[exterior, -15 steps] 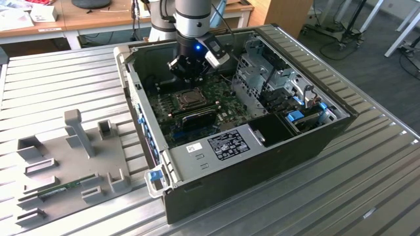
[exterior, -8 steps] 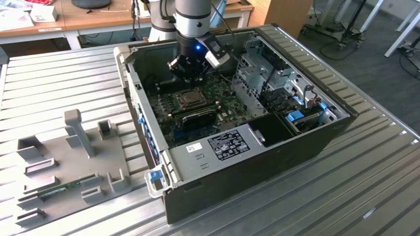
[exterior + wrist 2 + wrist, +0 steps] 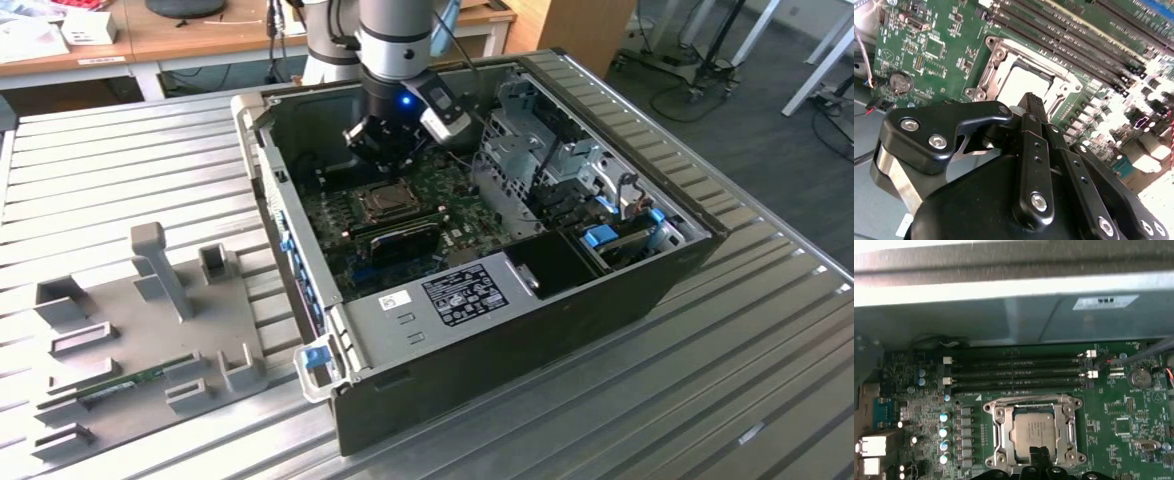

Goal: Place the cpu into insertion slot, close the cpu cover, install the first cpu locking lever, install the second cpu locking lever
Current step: 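Install the second cpu locking lever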

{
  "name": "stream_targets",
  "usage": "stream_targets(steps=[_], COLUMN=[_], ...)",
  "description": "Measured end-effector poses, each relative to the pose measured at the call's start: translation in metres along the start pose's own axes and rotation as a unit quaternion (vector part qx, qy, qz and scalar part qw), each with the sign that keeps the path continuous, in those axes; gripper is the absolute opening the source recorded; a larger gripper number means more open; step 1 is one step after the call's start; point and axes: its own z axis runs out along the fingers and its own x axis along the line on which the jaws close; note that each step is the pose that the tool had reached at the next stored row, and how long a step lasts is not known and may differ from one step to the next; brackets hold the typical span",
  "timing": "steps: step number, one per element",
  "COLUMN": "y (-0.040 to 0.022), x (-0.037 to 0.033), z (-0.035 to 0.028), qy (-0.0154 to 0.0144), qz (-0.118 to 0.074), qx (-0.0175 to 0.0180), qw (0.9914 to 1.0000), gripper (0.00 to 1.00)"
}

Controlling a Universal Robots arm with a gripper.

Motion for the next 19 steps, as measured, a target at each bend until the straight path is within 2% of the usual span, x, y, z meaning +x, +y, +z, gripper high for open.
stream_targets(steps=[12, 19], y=[-0.0124, -0.0217], x=[-0.0004, -0.0007], z=[-0.0006, -0.0011], qy=[-0.0001, -0.0001], qz=[0.000, 0.000], qx=[0.0008, 0.0008], qw=[1.00000, 1.00000], gripper=[0.11, 0.11])
